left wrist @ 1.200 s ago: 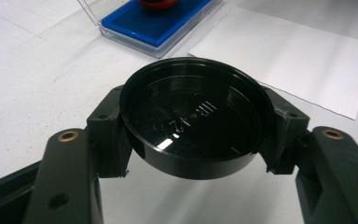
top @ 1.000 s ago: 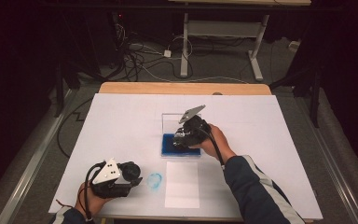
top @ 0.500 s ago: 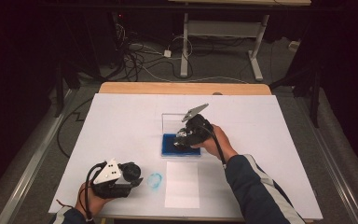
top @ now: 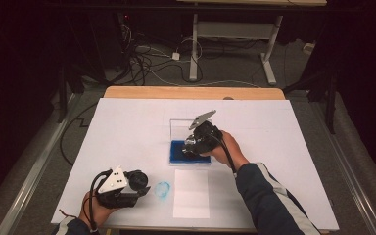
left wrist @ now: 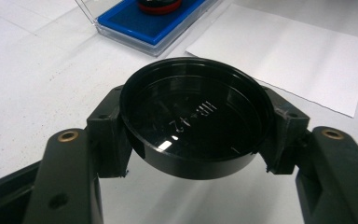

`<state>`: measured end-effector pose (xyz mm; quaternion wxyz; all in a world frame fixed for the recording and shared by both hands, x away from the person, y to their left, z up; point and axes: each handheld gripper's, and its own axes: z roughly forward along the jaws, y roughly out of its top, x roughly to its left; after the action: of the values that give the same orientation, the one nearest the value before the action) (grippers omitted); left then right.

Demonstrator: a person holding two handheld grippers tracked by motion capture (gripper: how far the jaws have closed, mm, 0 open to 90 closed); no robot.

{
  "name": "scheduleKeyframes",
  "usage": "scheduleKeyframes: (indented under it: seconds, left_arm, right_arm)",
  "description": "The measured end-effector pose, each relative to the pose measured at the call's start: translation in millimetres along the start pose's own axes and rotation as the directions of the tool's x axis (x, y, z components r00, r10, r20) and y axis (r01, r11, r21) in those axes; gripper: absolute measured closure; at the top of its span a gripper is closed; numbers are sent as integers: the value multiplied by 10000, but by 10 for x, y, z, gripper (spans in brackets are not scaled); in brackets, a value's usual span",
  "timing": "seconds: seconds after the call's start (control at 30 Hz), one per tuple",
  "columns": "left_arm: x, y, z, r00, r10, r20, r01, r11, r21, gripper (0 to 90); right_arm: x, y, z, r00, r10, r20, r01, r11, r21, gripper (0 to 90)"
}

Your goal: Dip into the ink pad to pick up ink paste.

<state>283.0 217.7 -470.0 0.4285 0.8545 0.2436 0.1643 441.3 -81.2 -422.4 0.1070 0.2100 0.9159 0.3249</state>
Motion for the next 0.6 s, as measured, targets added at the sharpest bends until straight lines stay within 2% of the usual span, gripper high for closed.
scheduleKeyframes:
  seconds: [0.1, 0.6]
  left_arm:
    - [-1, 1, 1, 10000, 3, 15, -3, 10000, -5, 358]
    - [-3, 2, 2, 10000, -11, 22, 11, 10000, -4, 358]
  right_arm:
    - [21, 6, 0, 9998, -177, 130, 176, 9998, 33, 568]
    - [39, -10, 4, 9993, -269, 259, 269, 9996, 1, 567]
